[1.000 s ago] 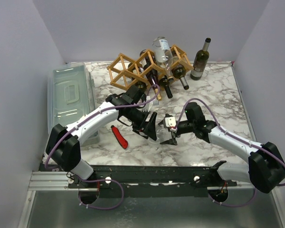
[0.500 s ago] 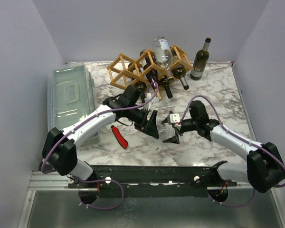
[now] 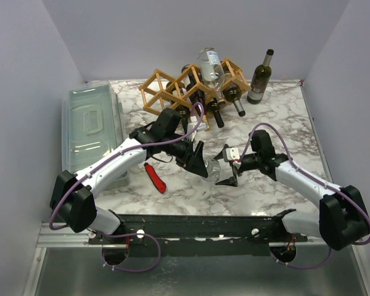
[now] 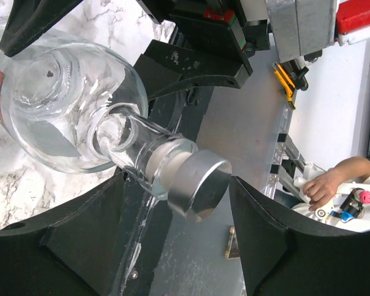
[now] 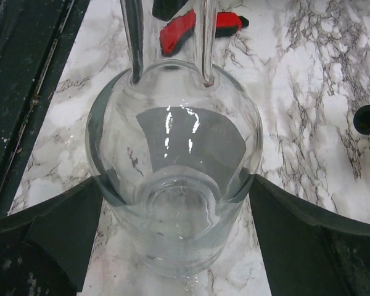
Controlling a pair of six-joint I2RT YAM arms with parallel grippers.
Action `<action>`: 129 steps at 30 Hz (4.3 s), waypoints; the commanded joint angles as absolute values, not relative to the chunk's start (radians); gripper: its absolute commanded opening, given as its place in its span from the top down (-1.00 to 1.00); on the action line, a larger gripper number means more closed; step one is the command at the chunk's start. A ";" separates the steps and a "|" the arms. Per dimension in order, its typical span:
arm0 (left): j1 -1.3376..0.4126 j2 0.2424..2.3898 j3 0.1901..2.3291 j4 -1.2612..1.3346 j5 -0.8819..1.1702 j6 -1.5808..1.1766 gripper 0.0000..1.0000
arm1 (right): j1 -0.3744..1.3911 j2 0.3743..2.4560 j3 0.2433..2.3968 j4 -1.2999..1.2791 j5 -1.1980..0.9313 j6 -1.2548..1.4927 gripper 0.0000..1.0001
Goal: Take the wine bottle off the wine rack
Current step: Place the wine bottle at the center of the board, then pick up the wine bottle from the center of the board.
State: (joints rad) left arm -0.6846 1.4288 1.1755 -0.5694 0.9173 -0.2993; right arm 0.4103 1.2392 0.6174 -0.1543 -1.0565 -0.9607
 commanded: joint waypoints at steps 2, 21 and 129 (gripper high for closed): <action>-0.689 1.411 1.165 -0.537 0.944 -0.261 -0.42 | 0.389 1.283 0.622 -0.332 -1.030 -1.040 -0.86; -0.690 1.310 1.136 -0.458 0.826 -0.239 -0.42 | 0.306 1.342 0.683 -0.442 -1.040 -1.056 -0.92; -0.673 0.427 0.635 -0.122 0.222 -0.398 -0.97 | 0.173 1.153 1.150 -0.851 -0.962 -0.822 1.00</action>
State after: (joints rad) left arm -0.6796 0.4290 0.6315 -0.1074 0.2165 -0.4004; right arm 0.2203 1.1915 1.0771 -0.8898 -0.9524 -0.8597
